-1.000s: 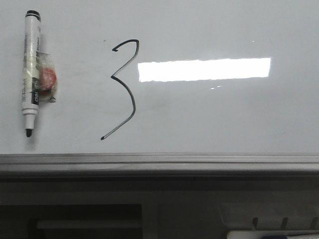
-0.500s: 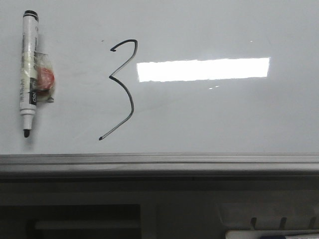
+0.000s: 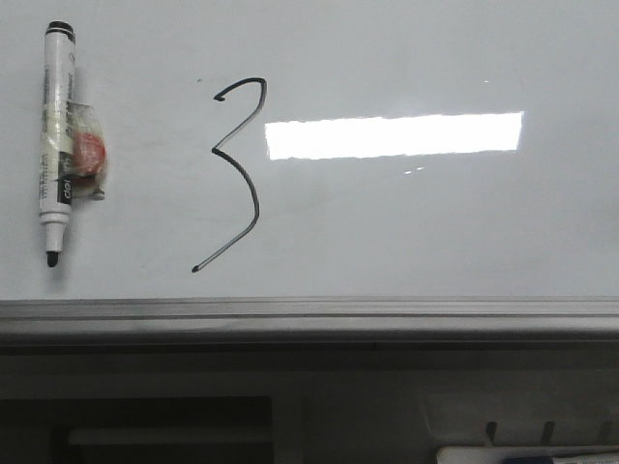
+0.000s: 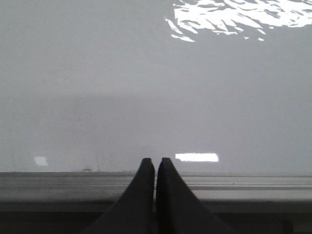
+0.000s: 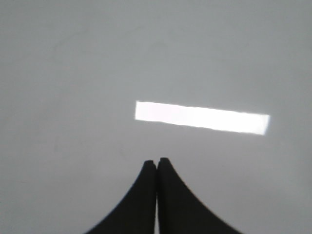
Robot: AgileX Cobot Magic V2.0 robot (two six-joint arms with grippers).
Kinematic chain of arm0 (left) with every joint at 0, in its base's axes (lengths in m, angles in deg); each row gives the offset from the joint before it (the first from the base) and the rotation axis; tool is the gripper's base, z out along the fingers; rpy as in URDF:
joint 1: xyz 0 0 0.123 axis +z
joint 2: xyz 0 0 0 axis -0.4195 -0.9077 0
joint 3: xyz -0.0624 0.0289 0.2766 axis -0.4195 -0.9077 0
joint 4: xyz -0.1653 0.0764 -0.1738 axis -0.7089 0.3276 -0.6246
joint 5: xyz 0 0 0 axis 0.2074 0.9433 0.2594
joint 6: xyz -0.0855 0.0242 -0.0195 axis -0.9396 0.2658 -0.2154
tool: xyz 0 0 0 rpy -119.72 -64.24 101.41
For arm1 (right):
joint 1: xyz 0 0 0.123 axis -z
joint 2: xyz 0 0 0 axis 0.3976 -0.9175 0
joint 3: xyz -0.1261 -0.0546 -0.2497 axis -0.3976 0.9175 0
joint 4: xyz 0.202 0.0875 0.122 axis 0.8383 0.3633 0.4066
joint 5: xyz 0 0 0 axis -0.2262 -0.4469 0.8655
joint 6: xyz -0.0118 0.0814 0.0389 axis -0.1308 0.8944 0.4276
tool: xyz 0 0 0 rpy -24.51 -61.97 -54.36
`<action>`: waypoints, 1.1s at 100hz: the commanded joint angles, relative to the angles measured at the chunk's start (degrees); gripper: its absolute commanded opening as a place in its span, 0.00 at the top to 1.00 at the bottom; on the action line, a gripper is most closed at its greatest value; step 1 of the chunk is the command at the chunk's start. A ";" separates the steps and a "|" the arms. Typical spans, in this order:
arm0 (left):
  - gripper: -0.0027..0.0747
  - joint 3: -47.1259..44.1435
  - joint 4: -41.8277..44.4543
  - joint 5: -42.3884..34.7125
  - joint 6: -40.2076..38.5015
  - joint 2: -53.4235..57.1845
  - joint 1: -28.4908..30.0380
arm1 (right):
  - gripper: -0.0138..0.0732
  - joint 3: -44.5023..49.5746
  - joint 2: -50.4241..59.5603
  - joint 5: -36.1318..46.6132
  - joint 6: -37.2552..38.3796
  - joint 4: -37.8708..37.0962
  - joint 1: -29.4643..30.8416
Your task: Write number 3 on whiteboard
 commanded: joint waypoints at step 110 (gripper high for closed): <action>0.99 -0.59 0.00 -3.29 -0.46 1.34 0.16 | 0.90 9.44 6.33 -18.92 0.27 -0.68 9.01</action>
